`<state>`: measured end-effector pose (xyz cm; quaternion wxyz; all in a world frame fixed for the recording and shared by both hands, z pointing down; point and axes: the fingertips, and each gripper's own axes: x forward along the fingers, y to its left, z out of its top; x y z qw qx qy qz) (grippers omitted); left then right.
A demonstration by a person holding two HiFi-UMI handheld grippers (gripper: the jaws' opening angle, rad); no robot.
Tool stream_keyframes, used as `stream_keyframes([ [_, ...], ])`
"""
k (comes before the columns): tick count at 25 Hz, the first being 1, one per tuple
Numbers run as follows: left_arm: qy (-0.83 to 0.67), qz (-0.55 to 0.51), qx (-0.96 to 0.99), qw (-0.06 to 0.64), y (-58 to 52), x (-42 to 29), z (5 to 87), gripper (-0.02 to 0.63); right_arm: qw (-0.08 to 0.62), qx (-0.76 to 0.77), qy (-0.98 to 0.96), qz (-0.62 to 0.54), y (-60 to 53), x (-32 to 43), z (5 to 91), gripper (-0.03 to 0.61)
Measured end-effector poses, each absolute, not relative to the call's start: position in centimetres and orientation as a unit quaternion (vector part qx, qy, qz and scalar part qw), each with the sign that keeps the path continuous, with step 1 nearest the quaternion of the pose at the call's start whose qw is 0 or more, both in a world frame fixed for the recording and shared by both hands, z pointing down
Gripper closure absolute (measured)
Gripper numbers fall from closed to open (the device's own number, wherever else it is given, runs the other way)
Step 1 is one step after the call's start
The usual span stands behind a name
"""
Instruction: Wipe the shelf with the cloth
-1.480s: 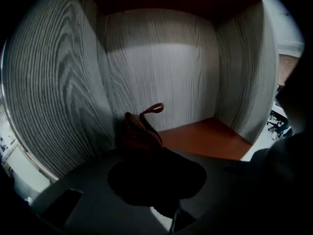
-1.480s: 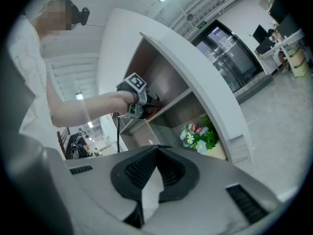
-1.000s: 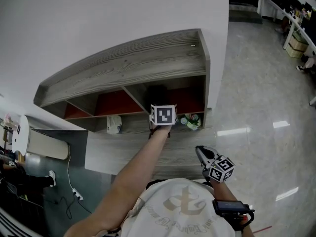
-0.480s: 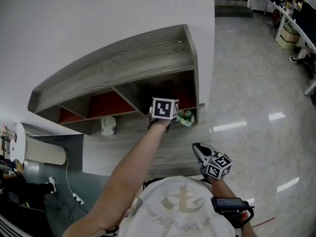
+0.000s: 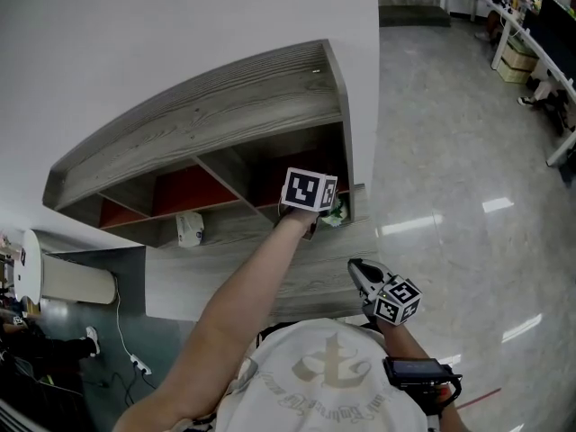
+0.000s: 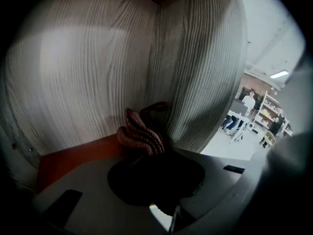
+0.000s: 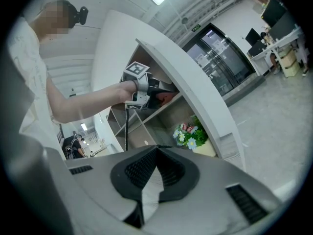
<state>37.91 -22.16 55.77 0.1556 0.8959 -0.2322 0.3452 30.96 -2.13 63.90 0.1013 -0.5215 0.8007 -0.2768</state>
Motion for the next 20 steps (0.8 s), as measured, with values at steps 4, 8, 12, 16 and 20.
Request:
stream_keyframes([
  [4, -0.214, 0.341, 0.9, 0.165, -20.9, 38.7, 55.6, 0.551, 0.102, -0.526, 0.798, -0.276, -1.9, 31.3, 63.8, 0.574],
  [8, -0.207, 0.333, 0.903, 0.175, -20.1, 38.5, 55.6, 0.551, 0.104, -0.528, 0.797, -0.276, -1.8, 31.2, 63.8, 0.574],
  [12, -0.19, 0.313, 0.913, 0.179, -18.6, 38.0, 55.4, 0.551, 0.102, -0.529, 0.796, -0.274, -1.9, 31.3, 63.8, 0.574],
  [16, -0.165, 0.276, 0.932, 0.167, -17.0, 37.5, 55.2, 0.549, 0.098, -0.524, 0.8, -0.275, -2.1, 30.9, 63.8, 0.574],
  [20, -0.152, 0.259, 0.942, 0.151, -15.2, 36.5, 55.9, 0.549, 0.094, -0.517, 0.805, -0.275, -2.3, 30.4, 63.8, 0.574],
])
